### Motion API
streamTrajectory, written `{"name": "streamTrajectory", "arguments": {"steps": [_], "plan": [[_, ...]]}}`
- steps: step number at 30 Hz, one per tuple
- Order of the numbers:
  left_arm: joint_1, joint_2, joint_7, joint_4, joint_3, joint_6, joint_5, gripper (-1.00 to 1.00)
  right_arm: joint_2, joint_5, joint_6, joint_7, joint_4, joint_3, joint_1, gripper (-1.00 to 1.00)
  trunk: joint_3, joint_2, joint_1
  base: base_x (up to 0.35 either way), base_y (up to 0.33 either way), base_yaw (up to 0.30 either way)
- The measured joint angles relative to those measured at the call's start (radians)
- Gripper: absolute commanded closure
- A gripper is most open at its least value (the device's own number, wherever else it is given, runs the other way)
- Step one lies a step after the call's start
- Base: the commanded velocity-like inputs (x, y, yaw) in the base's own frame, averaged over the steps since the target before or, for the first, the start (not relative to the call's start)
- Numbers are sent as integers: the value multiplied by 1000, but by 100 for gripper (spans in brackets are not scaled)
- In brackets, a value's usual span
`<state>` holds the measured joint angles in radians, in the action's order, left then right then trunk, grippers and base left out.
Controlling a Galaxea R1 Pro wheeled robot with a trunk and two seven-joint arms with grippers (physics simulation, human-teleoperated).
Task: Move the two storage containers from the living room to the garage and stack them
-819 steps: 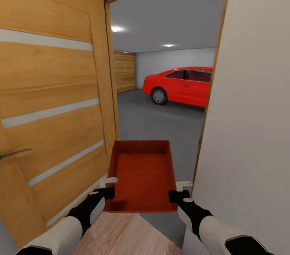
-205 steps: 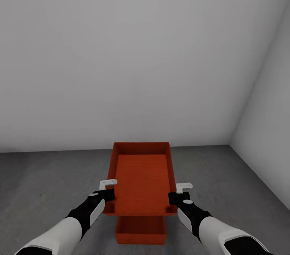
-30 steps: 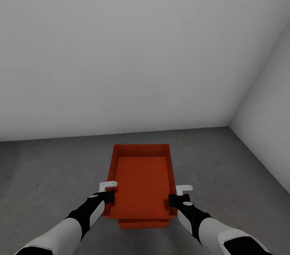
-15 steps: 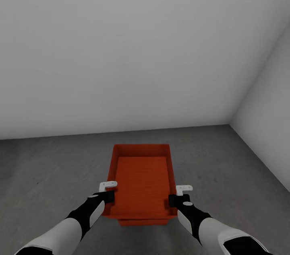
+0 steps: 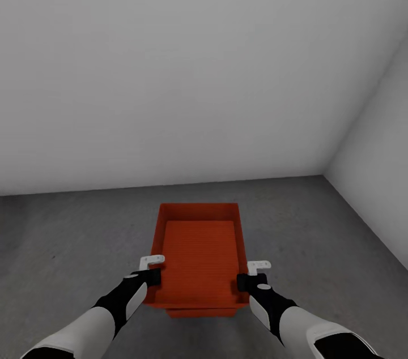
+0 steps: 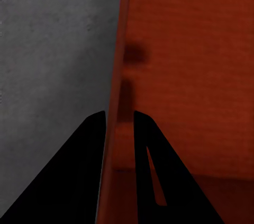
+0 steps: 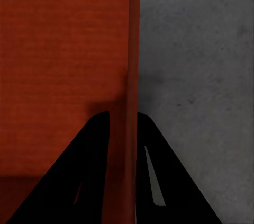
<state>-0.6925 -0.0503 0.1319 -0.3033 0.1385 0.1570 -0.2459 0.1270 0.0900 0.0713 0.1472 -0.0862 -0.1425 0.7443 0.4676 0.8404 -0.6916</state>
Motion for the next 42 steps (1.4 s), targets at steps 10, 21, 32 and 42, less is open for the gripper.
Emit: {"name": "streamTrajectory", "arguments": {"steps": [10, 21, 32, 42], "plan": [[0, -1, -1, 1, -1, -1, 0, 100, -1, -1, 0, -1, -1, 0, 0, 100, 9, 0, 0, 0, 0, 117], [0, -1, -1, 2, -2, -1, 0, 100, -1, 0, -2, -2, 0, -1, 0, 100, 21, 0, 0, 0, 0, 0], [0, -1, -1, 2, -2, 0, 0, 100, -1, -1, -2, -2, -1, 0, 0, 100, 34, 0, 0, 0, 0, 0], [0, -1, -1, 2, -1, 0, 0, 100, -1, -1, -2, -2, -1, 0, 0, 100, 34, 0, 0, 0, 0, 0]]}}
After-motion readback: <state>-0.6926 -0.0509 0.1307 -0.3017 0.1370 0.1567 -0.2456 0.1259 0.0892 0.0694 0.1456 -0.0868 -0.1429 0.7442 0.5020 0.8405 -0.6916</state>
